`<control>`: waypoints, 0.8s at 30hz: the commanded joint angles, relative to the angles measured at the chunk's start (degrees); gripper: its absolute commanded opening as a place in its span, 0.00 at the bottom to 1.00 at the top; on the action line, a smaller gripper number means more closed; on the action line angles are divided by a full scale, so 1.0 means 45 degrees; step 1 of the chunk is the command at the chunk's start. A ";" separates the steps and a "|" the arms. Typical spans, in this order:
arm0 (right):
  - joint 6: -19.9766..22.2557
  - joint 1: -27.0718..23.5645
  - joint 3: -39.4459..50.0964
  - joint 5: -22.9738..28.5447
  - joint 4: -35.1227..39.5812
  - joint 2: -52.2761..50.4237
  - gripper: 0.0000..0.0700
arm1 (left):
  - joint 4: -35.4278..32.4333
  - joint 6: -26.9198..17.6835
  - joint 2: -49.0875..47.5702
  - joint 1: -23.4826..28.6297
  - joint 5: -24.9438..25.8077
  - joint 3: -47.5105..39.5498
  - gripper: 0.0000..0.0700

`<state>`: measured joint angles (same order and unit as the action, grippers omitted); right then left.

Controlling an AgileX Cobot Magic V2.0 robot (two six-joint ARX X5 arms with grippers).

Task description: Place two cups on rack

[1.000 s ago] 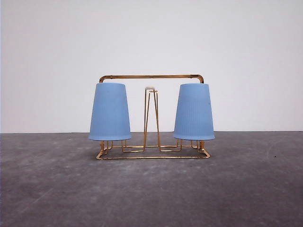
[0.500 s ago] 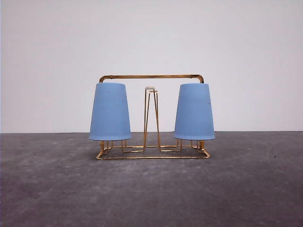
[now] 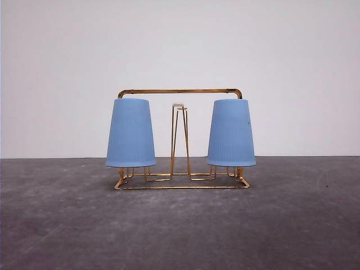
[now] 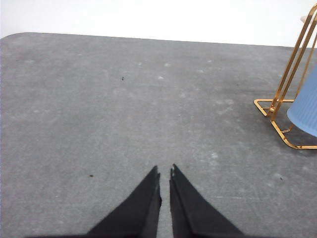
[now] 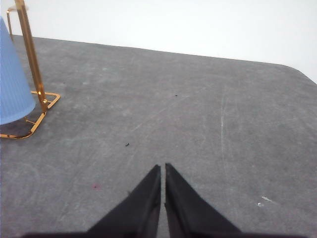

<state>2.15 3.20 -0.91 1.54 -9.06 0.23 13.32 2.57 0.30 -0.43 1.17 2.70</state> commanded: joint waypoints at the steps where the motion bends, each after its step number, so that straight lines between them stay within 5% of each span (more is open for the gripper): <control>1: 0.0000 -0.0010 0.0049 0.0005 0.0151 -0.0005 0.02 | 0.0102 0.0005 -0.0010 0.0010 -0.0024 -0.0160 0.02; 24: 0.0000 -0.0010 0.0049 0.0005 0.0151 -0.0005 0.02 | 0.0098 0.0005 -0.0010 0.0010 -0.0024 -0.0160 0.02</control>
<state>2.15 3.20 -0.91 1.54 -9.04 0.23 13.32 2.57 0.30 -0.43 1.17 2.70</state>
